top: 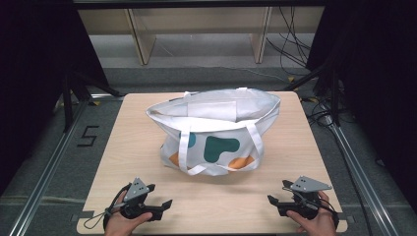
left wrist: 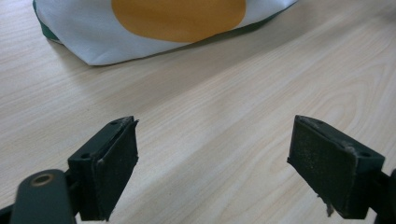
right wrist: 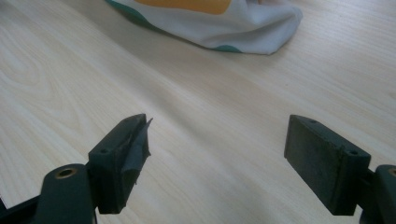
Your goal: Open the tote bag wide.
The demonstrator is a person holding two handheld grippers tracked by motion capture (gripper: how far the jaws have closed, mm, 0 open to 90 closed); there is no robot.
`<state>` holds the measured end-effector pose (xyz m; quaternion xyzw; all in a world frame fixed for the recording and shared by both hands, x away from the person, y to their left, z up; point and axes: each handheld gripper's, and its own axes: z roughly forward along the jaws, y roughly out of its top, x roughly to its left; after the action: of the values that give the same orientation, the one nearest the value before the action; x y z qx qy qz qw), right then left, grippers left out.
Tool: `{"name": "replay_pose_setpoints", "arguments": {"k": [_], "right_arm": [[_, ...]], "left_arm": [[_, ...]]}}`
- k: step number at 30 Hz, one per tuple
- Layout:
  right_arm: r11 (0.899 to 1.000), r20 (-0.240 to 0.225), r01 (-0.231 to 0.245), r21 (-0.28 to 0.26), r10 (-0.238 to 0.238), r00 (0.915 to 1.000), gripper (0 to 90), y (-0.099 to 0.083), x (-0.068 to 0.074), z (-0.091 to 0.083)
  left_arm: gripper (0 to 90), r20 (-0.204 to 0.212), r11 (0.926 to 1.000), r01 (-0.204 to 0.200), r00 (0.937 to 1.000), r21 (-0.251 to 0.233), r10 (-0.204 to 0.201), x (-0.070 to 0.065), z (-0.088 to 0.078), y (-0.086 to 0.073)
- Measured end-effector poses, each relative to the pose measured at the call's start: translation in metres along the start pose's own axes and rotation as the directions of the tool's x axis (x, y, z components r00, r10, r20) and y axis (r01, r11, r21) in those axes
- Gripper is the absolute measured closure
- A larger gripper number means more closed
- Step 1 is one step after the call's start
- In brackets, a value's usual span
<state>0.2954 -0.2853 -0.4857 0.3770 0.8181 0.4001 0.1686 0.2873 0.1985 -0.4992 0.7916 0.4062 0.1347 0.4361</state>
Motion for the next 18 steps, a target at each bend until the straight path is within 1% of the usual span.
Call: {"name": "replay_pose_setpoints", "arguments": {"k": [1, 2, 3, 4, 5, 6, 7, 8, 9, 10, 11, 12, 13, 14, 15, 16, 17, 18], "right_arm": [[1.0, 0.003, 0.0, -0.001, 0.0, 1.0, 22.5, 0.0, 0.0001, 0.0001], [1.0, 0.018, -0.004, 0.002, 0.004, 0.9998, 22.1, -0.0001, 0.0008, -0.0005], [1.0, 0.016, -0.005, 0.007, 0.005, 0.9999, 22.0, -0.0001, 0.0008, -0.0007], [1.0, 0.017, -0.003, 0.004, 0.003, 0.9998, 21.9, -0.0001, 0.0006, -0.0007], [1.0, 0.007, 0.001, 0.0, -0.001, 1.0, 21.5, -0.0001, -0.0002, 0.0002], [1.0, 0.012, -0.018, 0.005, 0.018, 0.9998, 21.3, -0.0003, 0.0008, -0.0001], [0.999, 0.022, -0.031, 0.016, 0.031, 0.9993, 21.3, -0.0004, 0.0012, -0.0012], [0.999, 0.023, -0.043, 0.022, 0.043, 0.9988, 21.4, -0.0006, 0.0017, -0.0013], [0.999, 0.026, -0.044, 0.023, 0.043, 0.9987, 21.5, -0.0007, 0.0016, -0.0013], [0.999, 0.027, -0.038, 0.018, 0.038, 0.9989, 21.5, -0.0007, 0.0009, -0.0011], [0.999, 0.026, -0.04, 0.017, 0.039, 0.9989, 21.5, -0.0007, 0.0008, -0.0011], [0.999, 0.025, -0.039, 0.017, 0.039, 0.9989, 21.0, -0.0009, 0.0006, -0.0012], [0.999, 0.021, -0.038, 0.018, 0.037, 0.9991, 20.4, -0.001, -0.0001, -0.0013], [0.999, 0.011, -0.038, 0.016, 0.038, 0.9992, 20.4, -0.0008, -0.0008, -0.0015], [0.997, 0.009, -0.068, 0.025, 0.068, 0.9976, 20.4, -0.0007, 0.0011, -0.0025], [1.0, 0.025, -0.03, -0.002, 0.03, 0.9992, 20.3, -0.0008, -0.002, -0.0012], [0.999, 0.016, -0.045, 0.013, 0.045, 0.9989, 20.4, -0.0003, -0.0017, -0.0024], [0.999, 0.007, -0.051, 0.015, 0.051, 0.9987, 21.3, 0.0001, -0.0019, -0.0028]], "left_arm": [[14.8, 0.005, 0.9999, -0.014, 0.9999, -0.002, 0.014, 0.0005, 0.0003, 0.0006], [14.8, 0.002, 0.9998, -0.017, 0.9998, -0.002, 0.017, 0.0004, 0.0003, 0.0006], [14.8, 0.005, 0.9998, -0.02, 0.9998, -0.008, 0.02, 0.0005, 0.0011, 0.0005], [14.8, 0.004, 0.9998, -0.021, 0.9998, -0.003, 0.021, 0.0004, 0.0009, 0.0006], [14.9, 0.003, 0.9998, -0.02, 0.9998, -0.002, 0.02, 0.0005, 0.0008, 0.0006], [14.9, 0.001, 0.9998, -0.021, 0.9998, -0.005, 0.021, 0.0006, 0.0008, 0.0005], [15.0, -0.003, 0.9999, -0.01, 0.9999, -0.003, 0.01, 0.0001, 0.0002, 0.0006], [15.2, -0.006, 1.0, -0.005, 1.0, 0.004, 0.005, 0.0004, -0.0006, 0.0005], [15.8, -0.006, 1.0, -0.008, 0.9999, -0.001, 0.008, 0.0008, -0.0007, 0.0007], [16.4, -0.004, 0.9997, -0.023, 0.9997, -0.003, 0.023, 0.0021, -0.0013, 0.0011], [17.2, -0.006, 0.9999, -0.006, 1.0, -0.013, 0.006, 0.0015, -0.0012, 0.0011], [18.3, -0.002, 1.0, 0.01, 1.0, -0.002, -0.01, 0.002, -0.0023, 0.0012], [20.6, 0.004, 0.9999, 0.013, 0.9999, -0.007, -0.013, 0.0024, -0.0028, 0.0015], [23.6, 0.006, 0.9998, 0.005, 1.0, -0.019, -0.004, 0.0027, -0.0029, 0.0019], [24.9, 0.001, 0.9996, 0.018, 0.9998, -0.019, -0.018, 0.002, -0.0028, 0.0018], [25.4, 0.001, 0.9997, -0.001, 1.0, -0.023, 0.001, 0.003, -0.0029, 0.0024], [27.9, 0.002, 0.9996, -0.028, 0.9996, -0.001, 0.028, 0.005, -0.0044, 0.003], [33.1, 0.005, 0.9995, -0.031, 0.9995, -0.007, 0.031, 0.005, -0.0042, 0.0033]]}}
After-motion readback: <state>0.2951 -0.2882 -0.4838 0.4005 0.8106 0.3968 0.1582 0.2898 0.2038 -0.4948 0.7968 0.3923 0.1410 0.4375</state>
